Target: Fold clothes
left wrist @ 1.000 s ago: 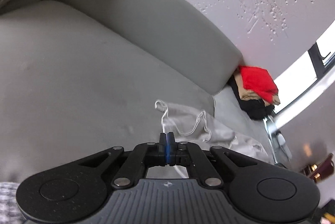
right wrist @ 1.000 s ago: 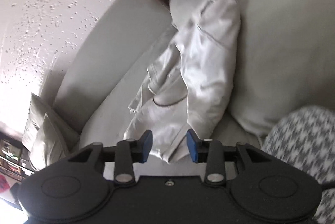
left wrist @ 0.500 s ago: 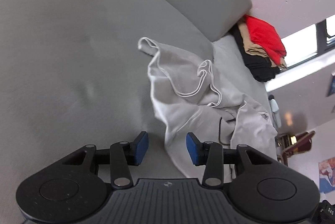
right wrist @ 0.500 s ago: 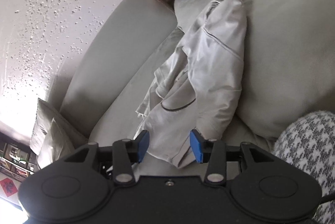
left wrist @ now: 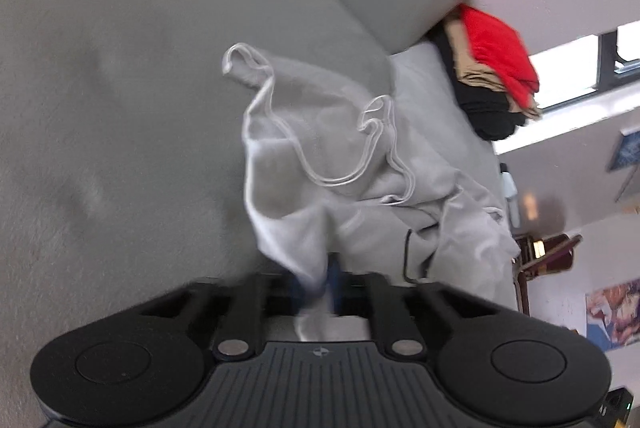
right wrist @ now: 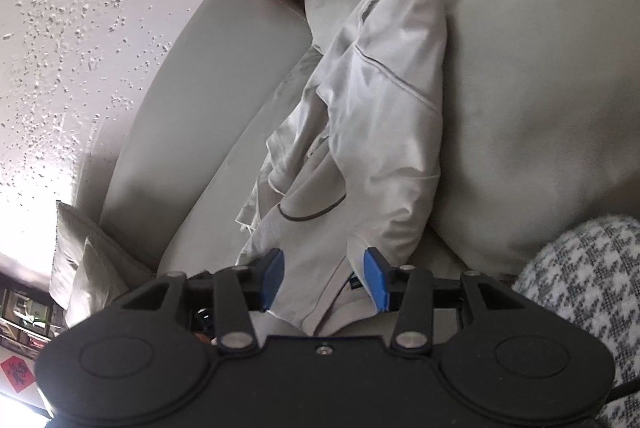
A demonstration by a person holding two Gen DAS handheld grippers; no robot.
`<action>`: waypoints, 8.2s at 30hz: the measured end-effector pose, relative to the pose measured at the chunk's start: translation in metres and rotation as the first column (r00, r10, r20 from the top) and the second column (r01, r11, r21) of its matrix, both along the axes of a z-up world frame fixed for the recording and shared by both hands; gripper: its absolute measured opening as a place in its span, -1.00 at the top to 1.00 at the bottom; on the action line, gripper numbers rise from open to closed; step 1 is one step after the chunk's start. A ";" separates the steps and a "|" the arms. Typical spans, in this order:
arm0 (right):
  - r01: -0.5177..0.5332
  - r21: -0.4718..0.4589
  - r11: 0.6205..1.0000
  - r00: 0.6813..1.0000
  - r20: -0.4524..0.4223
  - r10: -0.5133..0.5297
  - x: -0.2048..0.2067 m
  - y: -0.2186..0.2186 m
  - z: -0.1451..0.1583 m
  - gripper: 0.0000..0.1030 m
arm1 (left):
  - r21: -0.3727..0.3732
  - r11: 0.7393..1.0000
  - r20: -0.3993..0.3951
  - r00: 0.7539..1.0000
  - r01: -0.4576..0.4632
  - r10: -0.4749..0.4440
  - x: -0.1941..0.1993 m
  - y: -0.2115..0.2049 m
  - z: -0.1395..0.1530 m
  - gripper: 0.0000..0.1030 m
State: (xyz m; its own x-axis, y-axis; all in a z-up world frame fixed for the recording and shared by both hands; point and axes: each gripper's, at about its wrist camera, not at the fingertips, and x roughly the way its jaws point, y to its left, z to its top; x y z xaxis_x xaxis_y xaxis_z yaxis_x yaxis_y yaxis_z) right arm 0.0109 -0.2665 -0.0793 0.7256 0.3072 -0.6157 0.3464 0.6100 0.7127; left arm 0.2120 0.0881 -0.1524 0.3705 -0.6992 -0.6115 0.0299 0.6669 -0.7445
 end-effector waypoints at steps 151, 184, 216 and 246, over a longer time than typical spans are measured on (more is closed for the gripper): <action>0.036 -0.454 0.890 0.994 -0.073 -0.078 -0.067 -0.077 0.011 0.19 | 0.411 0.905 0.172 0.984 -0.110 0.042 -0.227 0.032 0.072 0.39; 0.056 -0.076 0.996 0.998 -0.035 -0.059 -0.038 -0.123 -0.045 0.45 | 0.208 0.951 -0.012 0.972 -0.228 0.235 -0.199 0.073 0.037 0.31; 0.065 -0.037 0.997 0.998 -0.020 -0.066 -0.041 -0.127 -0.046 0.45 | 0.143 0.948 0.071 0.958 -0.285 0.278 -0.186 0.086 0.035 0.25; 0.027 -0.186 0.982 0.997 -0.061 -0.039 -0.036 -0.108 -0.037 0.98 | 0.404 0.888 0.232 0.964 -0.220 0.133 -0.157 0.013 0.044 0.98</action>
State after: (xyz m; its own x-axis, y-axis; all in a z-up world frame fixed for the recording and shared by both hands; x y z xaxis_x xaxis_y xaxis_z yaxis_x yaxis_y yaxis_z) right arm -0.0251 -0.3741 -0.1163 0.6910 0.1603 -0.7049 0.4095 0.7168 0.5644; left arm 0.0547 0.1013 -0.1082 0.6037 -0.3023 -0.7377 -0.0046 0.9240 -0.3824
